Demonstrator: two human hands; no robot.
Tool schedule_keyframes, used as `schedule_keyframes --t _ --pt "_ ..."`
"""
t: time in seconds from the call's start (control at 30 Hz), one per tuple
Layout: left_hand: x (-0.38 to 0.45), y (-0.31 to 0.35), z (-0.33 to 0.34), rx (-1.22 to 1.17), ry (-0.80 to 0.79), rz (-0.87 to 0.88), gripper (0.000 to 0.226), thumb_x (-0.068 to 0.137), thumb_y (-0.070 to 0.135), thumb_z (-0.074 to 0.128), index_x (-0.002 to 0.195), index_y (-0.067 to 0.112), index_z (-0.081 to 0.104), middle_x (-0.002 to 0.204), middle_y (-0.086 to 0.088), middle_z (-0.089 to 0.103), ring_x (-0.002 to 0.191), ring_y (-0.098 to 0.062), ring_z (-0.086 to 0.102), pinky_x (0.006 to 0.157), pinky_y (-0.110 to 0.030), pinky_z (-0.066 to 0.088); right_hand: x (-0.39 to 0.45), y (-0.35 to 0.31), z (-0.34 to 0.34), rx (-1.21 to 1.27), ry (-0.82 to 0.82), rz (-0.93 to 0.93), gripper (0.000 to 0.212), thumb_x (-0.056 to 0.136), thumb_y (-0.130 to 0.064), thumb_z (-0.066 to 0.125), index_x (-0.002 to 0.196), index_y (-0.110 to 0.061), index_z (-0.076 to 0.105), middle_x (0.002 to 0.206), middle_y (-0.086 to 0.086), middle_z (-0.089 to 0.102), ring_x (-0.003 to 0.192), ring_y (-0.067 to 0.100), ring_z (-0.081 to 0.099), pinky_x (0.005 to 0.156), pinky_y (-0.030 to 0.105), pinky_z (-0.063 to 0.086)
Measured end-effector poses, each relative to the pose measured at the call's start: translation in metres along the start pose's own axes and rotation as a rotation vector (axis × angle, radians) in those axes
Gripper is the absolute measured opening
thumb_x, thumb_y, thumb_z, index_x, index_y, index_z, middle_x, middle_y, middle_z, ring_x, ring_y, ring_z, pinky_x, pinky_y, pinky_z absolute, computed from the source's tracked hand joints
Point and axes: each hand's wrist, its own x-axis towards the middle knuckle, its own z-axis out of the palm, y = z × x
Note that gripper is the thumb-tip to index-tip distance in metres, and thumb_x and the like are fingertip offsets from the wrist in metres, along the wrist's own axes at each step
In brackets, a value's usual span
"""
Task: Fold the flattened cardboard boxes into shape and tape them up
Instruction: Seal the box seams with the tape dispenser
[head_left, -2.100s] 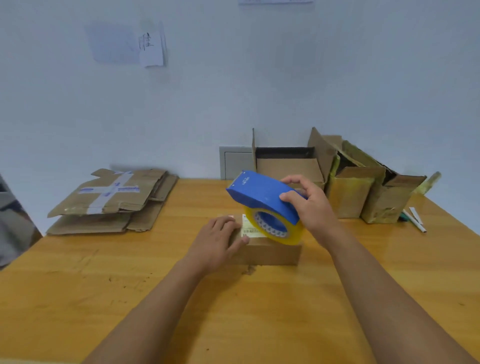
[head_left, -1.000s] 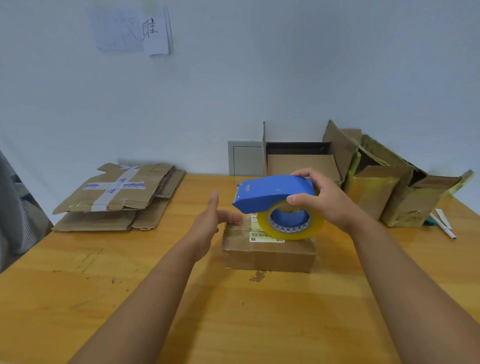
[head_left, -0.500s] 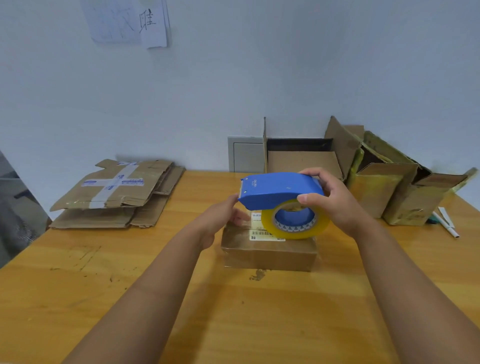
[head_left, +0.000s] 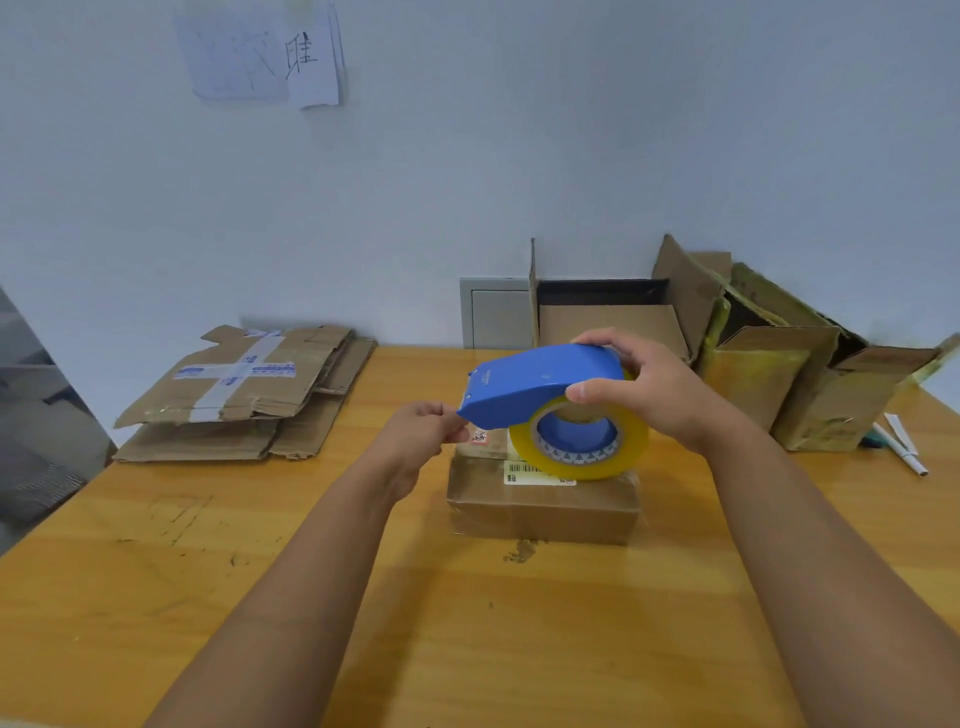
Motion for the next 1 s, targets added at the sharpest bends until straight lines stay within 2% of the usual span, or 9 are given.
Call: schedule_keyframes --t 0.1,0.2,0.3,0.47,0.6,0.73,0.83,1.0 --pt "0.001 -0.003 -0.006 0.040 -0.016 0.006 0.014 0.098 0.009 0.053 0.095 0.010 0.067 0.073 0.000 0.065 0.073 -0.012 0.057 0.074 -0.031 0.040 0.003 -0.005 0.002 -0.003 -0.027 -0.005 0.053 0.065 -0.062 0.075 0.115 -0.051 0.061 0.116 -0.015 0.058 0.103 0.004 0.059 0.079 0.019 0.049" --pt "0.003 -0.004 -0.013 0.041 0.000 -0.001 0.014 0.100 0.015 0.054 0.092 0.010 0.065 0.070 -0.002 0.062 0.072 -0.015 0.054 0.072 -0.030 0.042 0.003 -0.011 0.003 -0.011 -0.042 -0.014 0.054 0.065 -0.059 0.076 0.115 -0.044 0.064 0.114 -0.012 0.061 0.096 -0.003 0.060 0.071 0.010 0.049" --pt "0.005 -0.011 -0.030 0.052 0.059 -0.018 0.017 0.100 0.023 0.058 0.090 0.011 0.063 0.071 -0.003 0.060 0.074 -0.016 0.054 0.070 -0.030 0.042 0.000 -0.012 -0.007 -0.025 -0.008 0.004 0.052 0.064 -0.059 0.076 0.112 -0.044 0.066 0.110 -0.014 0.063 0.095 -0.002 0.061 0.077 0.018 0.049" --pt "0.003 -0.028 -0.036 0.064 0.013 -0.097 0.016 0.098 0.023 0.062 0.096 0.007 0.065 0.069 -0.003 0.059 0.070 -0.015 0.052 0.065 -0.027 0.043 -0.003 -0.011 -0.013 -0.086 0.000 0.010 0.048 0.065 -0.058 0.074 0.110 -0.042 0.067 0.108 -0.012 0.063 0.096 0.009 0.064 0.078 0.024 0.050" --pt "0.001 -0.037 -0.034 -0.020 -0.007 -0.131 0.016 0.097 0.020 0.063 0.097 0.005 0.065 0.065 -0.003 0.056 0.067 -0.016 0.049 0.062 -0.029 0.040 -0.002 -0.011 -0.006 -0.129 -0.007 0.013 0.048 0.067 -0.056 0.073 0.112 -0.042 0.065 0.109 -0.013 0.062 0.096 0.008 0.063 0.077 0.024 0.051" --pt "-0.001 -0.043 -0.039 -0.082 -0.019 -0.123 0.014 0.097 0.021 0.064 0.094 0.007 0.062 0.062 0.000 0.056 0.066 -0.015 0.049 0.062 -0.029 0.040 0.002 -0.010 -0.002 -0.153 -0.020 0.021 0.041 0.067 -0.057 0.071 0.107 -0.048 0.062 0.107 -0.019 0.060 0.095 0.004 0.061 0.072 0.020 0.047" --pt "-0.001 -0.046 -0.041 -0.105 -0.033 -0.112 0.015 0.097 0.022 0.063 0.095 0.007 0.063 0.062 0.000 0.057 0.065 -0.015 0.050 0.063 -0.029 0.042 0.003 -0.006 0.001 -0.156 -0.009 0.019 0.039 0.067 -0.057 0.070 0.104 -0.049 0.062 0.106 -0.019 0.061 0.095 0.005 0.061 0.073 0.022 0.047" --pt "0.002 -0.049 -0.035 -0.078 -0.061 -0.115 0.016 0.098 0.022 0.062 0.090 0.009 0.062 0.064 -0.002 0.058 0.065 -0.014 0.050 0.062 -0.027 0.043 0.001 0.000 -0.002 -0.113 0.020 0.020 0.045 0.061 -0.064 0.067 0.104 -0.049 0.063 0.096 -0.028 0.061 0.091 -0.004 0.060 0.072 0.020 0.046"
